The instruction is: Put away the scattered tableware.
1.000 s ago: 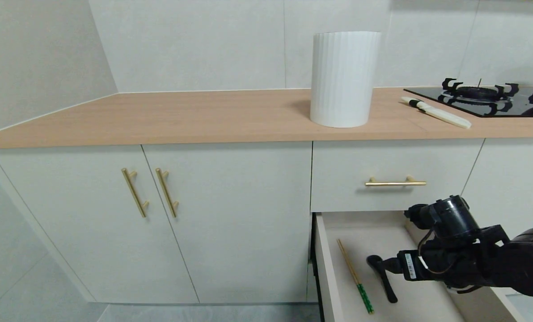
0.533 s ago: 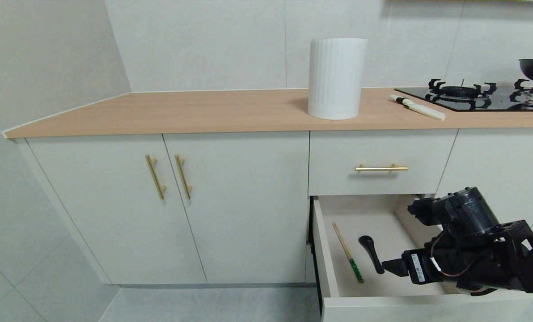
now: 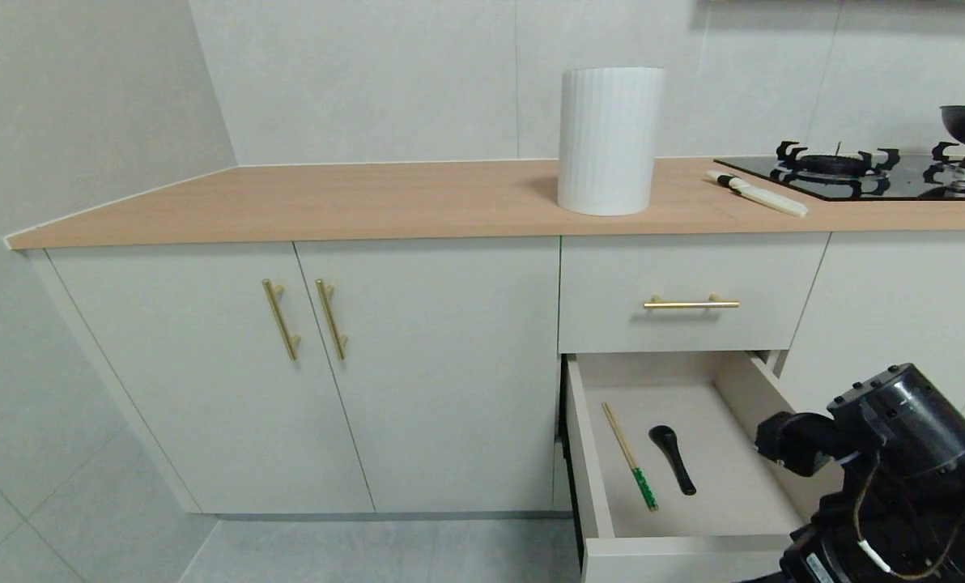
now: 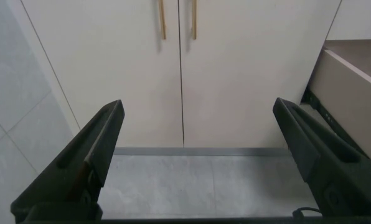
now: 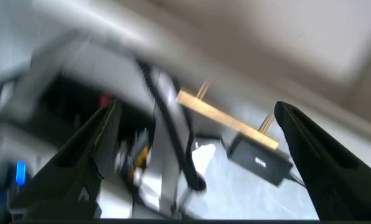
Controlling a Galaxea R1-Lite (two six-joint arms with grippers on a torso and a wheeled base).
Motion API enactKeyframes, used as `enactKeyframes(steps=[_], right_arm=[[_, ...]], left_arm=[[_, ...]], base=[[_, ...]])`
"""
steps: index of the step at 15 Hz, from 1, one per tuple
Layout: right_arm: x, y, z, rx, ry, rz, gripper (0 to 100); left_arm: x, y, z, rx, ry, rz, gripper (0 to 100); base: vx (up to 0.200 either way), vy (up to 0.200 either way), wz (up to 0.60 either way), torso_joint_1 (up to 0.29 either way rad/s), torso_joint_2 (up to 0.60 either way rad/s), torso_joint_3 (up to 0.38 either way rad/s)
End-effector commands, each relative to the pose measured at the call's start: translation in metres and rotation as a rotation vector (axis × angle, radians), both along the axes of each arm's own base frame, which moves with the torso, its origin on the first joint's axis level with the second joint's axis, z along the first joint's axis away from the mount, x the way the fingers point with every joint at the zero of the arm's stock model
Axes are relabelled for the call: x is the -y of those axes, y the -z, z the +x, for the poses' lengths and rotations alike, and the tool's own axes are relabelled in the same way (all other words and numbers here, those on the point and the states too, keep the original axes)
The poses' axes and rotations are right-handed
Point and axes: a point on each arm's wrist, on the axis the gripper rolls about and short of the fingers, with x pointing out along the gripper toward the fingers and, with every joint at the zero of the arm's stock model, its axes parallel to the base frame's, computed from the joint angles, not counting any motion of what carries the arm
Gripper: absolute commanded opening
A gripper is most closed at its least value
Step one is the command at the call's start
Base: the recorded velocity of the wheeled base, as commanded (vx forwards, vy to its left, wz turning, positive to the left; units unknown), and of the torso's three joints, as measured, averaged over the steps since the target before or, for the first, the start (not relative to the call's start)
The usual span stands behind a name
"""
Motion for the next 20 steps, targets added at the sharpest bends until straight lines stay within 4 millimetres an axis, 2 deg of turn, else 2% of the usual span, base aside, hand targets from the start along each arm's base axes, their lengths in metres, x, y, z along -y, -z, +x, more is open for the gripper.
enactKeyframes(steps=[1,5,9,15,20], right_arm=[[-0.003,-0.002,-0.008,-0.004,-0.051,-0.009,100],[-0.013,0.023,0.003,-0.118,-0.071,-0.074,100],[-0.019,0.04,0.013,-0.177,-0.057,-0.116,100],[-0.016,0.044,0.032,-0.157,0.081,-0.142,100],[-0.012,0.04,0.045,-0.124,0.213,-0.142,100]], left_arm=[[0.0,0.0,0.0,0.0,0.0,0.001,100],[0.0,0.0,0.0,0.0,0.0,0.001,100],[0.0,0.0,0.0,0.0,0.0,0.001,100],[0.0,0.0,0.0,0.0,0.0,-0.001,100],[0.0,0.0,0.0,0.0,0.0,0.001,100]], base=[[0.0,0.0,0.0,0.0,0.0,0.0],[0.0,0.0,0.0,0.0,0.0,0.0],[0.0,0.0,0.0,0.0,0.0,0.0],[0.0,0.0,0.0,0.0,0.0,0.0],[0.0,0.0,0.0,0.0,0.0,0.0]])
